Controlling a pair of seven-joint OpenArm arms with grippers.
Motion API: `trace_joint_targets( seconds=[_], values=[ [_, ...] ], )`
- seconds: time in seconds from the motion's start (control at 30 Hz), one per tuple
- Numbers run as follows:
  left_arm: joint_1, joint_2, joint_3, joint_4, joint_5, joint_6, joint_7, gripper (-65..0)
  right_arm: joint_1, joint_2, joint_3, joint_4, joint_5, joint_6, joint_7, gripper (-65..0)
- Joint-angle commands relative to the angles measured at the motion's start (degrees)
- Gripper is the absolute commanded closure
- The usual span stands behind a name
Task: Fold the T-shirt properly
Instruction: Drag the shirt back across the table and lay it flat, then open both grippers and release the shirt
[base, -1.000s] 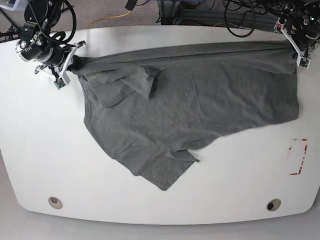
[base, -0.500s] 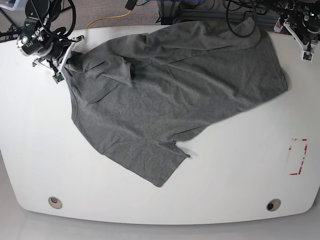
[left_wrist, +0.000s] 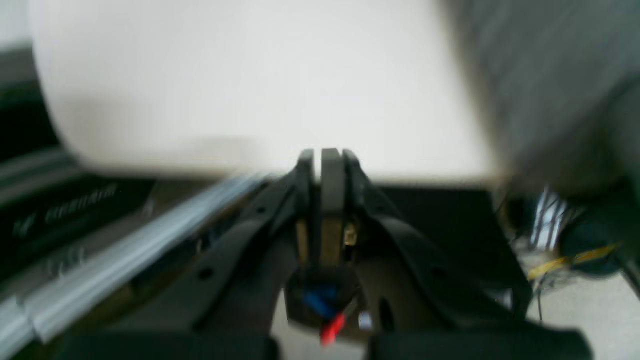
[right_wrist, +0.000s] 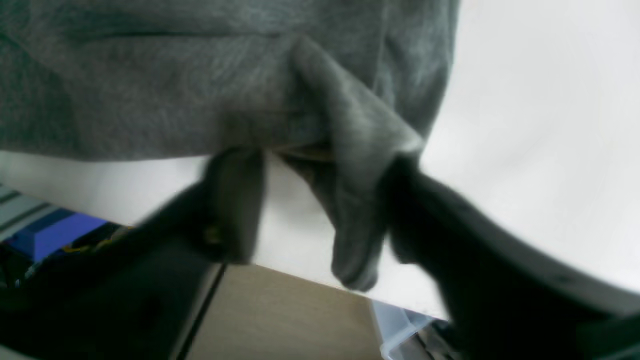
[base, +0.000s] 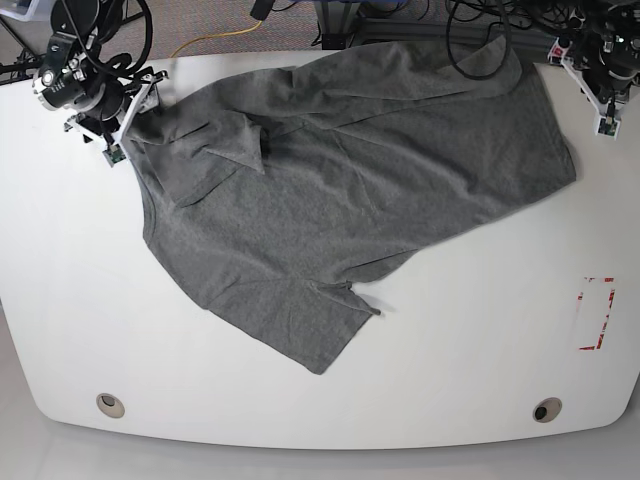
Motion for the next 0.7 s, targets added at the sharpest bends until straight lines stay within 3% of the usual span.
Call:
trace_joint_targets(
  seconds=[0.0, 0.07, 0.23, 0.33, 0.57, 0.67],
  values=[
    [0.2, -0.7, 0.7, 1.0, 0.6, 0.4, -0.2, 0.0, 0.5, 0.4, 3.0, 1.8, 0.2, -0.1, 0.4, -49.1],
    [-1.2, -0.7, 1.9, 1.0, 0.6, 0.4, -0.2, -5.6, 0.7, -0.5, 5.5, 2.0, 0.2, -0.1, 0.4, -53.0],
    [-3.3, -0.6, 2.7, 1.0, 0.7, 0.4, -0.1, -25.4, 2.3, -0.8, 10.3, 2.6, 0.2, -0.1, 0.3, -53.1],
    [-4.1, -0.6, 3.8, 1.0, 0.7, 0.4, -0.1, -31.7, 3.4, -0.7, 11.8, 2.6, 0.2, -0.1, 0.3, -53.1],
    [-6.3, -0.5, 7.0, 0.9, 0.3, 0.4, -0.1, -32.6, 8.9, -2.6, 11.4, 2.3, 0.2, -0.1, 0.3, -53.1],
    [-8.8, 1.1, 6.7, 0.8, 0.6, 0.4, -0.1, -32.6, 12.2, -3.9, 8.0, 2.4, -0.1, -0.1, 0.3, -53.1]
  ],
)
